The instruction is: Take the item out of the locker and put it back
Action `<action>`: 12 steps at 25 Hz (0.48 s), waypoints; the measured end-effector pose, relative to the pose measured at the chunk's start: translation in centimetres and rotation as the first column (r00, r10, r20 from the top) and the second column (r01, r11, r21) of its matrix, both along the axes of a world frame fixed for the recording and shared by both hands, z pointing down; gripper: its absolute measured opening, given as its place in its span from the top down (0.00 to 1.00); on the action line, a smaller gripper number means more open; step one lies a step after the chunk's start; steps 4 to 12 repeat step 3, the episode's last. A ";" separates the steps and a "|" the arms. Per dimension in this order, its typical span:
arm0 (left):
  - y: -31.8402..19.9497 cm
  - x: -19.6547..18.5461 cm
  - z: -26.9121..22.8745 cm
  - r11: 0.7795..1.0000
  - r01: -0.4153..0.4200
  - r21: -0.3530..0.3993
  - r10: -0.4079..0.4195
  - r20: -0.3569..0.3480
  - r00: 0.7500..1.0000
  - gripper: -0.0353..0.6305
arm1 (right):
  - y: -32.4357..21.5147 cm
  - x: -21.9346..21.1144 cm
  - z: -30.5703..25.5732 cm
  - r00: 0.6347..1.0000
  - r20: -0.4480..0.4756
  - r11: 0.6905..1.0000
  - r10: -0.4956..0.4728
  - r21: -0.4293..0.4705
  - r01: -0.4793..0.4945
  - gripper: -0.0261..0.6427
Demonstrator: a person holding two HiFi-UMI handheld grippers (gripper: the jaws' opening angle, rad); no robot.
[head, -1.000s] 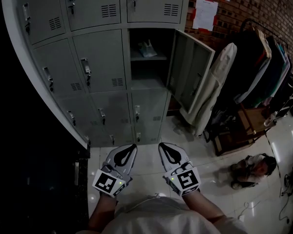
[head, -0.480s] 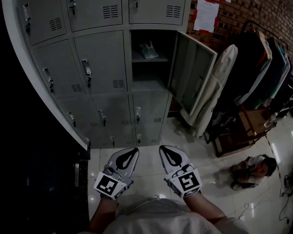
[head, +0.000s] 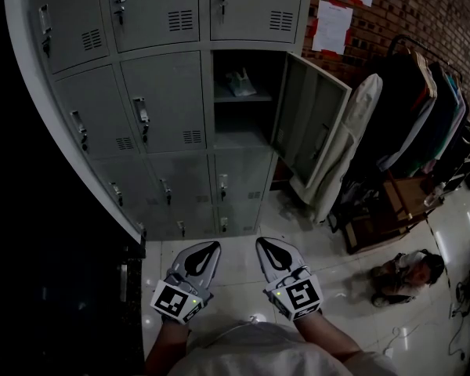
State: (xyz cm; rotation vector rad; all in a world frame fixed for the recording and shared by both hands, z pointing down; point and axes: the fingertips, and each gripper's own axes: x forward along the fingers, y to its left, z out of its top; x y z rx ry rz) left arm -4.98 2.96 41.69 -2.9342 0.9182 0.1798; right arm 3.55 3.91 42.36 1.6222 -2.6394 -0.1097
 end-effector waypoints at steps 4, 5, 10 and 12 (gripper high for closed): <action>-0.1 -0.2 0.1 1.000 0.001 -0.002 -0.001 -0.001 1.000 0.99 | 0.0 -0.1 0.1 1.000 -0.004 1.000 0.002 0.000 -0.002 0.97; -0.1 -0.2 0.1 1.000 0.001 -0.002 -0.001 -0.001 1.000 0.99 | 0.0 -0.1 0.1 1.000 -0.004 1.000 0.002 0.000 -0.002 0.97; -0.1 -0.2 0.1 1.000 0.001 -0.002 -0.001 -0.001 1.000 0.99 | 0.0 -0.1 0.1 1.000 -0.004 1.000 0.002 0.000 -0.002 0.97; -0.1 -0.2 0.1 1.000 0.001 -0.002 -0.001 -0.001 1.000 0.99 | 0.0 -0.1 0.1 1.000 -0.004 1.000 0.002 0.000 -0.002 0.97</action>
